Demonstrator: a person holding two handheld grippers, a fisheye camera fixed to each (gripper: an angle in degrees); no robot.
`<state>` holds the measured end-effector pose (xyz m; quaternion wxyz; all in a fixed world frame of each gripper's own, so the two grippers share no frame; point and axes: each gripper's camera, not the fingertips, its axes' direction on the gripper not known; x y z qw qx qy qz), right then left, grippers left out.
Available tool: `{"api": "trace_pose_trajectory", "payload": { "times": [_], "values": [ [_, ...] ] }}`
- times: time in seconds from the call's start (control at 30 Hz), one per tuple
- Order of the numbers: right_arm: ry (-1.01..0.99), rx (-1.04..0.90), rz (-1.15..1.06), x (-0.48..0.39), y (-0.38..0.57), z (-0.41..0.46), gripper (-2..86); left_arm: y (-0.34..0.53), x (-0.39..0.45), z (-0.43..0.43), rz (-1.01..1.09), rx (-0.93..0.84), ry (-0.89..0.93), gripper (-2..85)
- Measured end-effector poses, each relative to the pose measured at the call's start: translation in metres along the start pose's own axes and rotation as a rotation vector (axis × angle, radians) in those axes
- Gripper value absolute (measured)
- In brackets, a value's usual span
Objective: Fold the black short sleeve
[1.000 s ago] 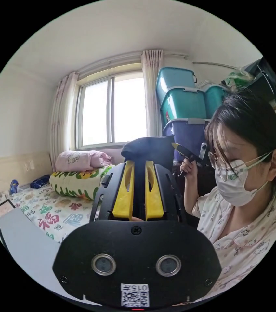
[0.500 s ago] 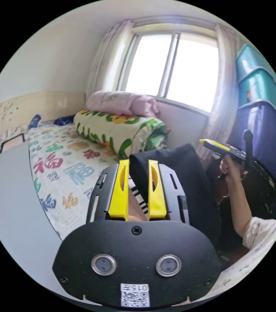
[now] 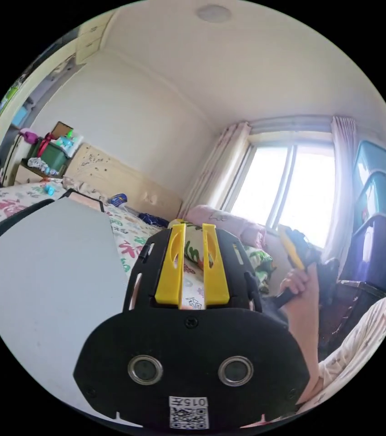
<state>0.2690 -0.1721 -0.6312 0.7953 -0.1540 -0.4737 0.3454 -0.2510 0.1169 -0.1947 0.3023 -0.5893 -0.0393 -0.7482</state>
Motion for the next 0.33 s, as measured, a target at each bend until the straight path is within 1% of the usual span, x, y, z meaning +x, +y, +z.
{"api": "trace_pose_trajectory", "payload": {
  "times": [0.07,0.1,0.13,0.17,0.23,0.27,0.33],
  "values": [
    [-0.113,-0.135,0.089,0.059,0.061,0.057,-0.5,0.032,-0.045,0.0,-0.065,0.006,-0.014,6.3],
    [-0.11,-0.165,0.11,0.072,0.072,0.069,-0.5,0.04,-0.055,0.002,-0.082,0.002,-0.009,6.3],
    [-0.08,-0.233,0.213,0.098,0.083,0.093,-0.4,0.056,-0.074,0.008,-0.112,-0.005,0.01,6.3],
    [-0.111,-0.283,0.261,0.113,0.084,0.11,-0.4,0.073,-0.091,0.014,-0.149,-0.006,0.031,6.2],
    [-0.145,-0.306,0.248,0.122,0.081,0.12,-0.4,0.101,-0.113,0.021,-0.234,0.012,0.077,6.2],
    [-0.116,-0.296,0.264,0.128,0.078,0.12,-0.4,0.118,-0.123,0.024,-0.296,0.029,0.109,6.2],
    [-0.063,-0.247,0.257,0.136,0.073,0.115,-0.4,0.133,-0.13,0.028,-0.343,0.02,0.144,6.2]
  ]
}}
